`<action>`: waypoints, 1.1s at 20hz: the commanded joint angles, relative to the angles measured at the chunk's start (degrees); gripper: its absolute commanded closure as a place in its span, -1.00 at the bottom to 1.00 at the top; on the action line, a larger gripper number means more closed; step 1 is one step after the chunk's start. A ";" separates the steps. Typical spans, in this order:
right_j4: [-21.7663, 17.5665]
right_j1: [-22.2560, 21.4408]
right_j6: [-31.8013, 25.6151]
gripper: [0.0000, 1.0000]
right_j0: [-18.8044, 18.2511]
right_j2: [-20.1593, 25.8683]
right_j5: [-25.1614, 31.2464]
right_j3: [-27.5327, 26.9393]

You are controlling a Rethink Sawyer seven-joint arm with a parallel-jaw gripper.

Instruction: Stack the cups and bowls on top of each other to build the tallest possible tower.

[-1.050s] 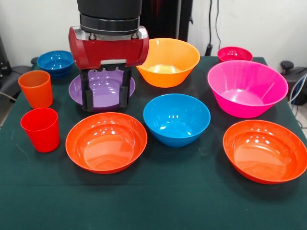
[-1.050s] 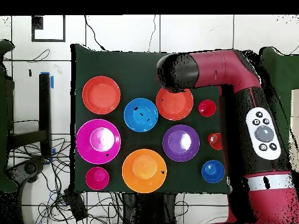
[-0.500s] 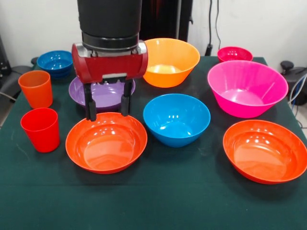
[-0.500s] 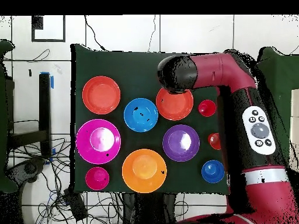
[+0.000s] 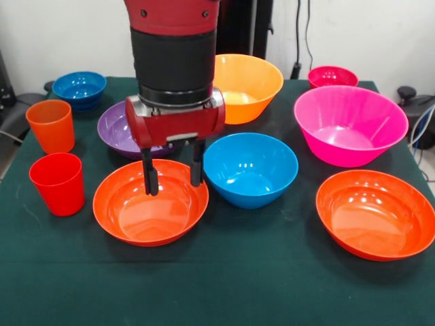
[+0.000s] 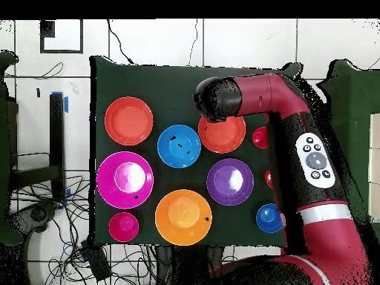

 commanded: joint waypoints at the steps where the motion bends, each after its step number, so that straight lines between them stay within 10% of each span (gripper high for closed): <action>1: -0.67 6.34 6.09 -1.00 1.16 -3.75 -7.12 4.16; 22: 2.07 11.19 12.49 -1.00 2.61 -9.09 -16.04 4.10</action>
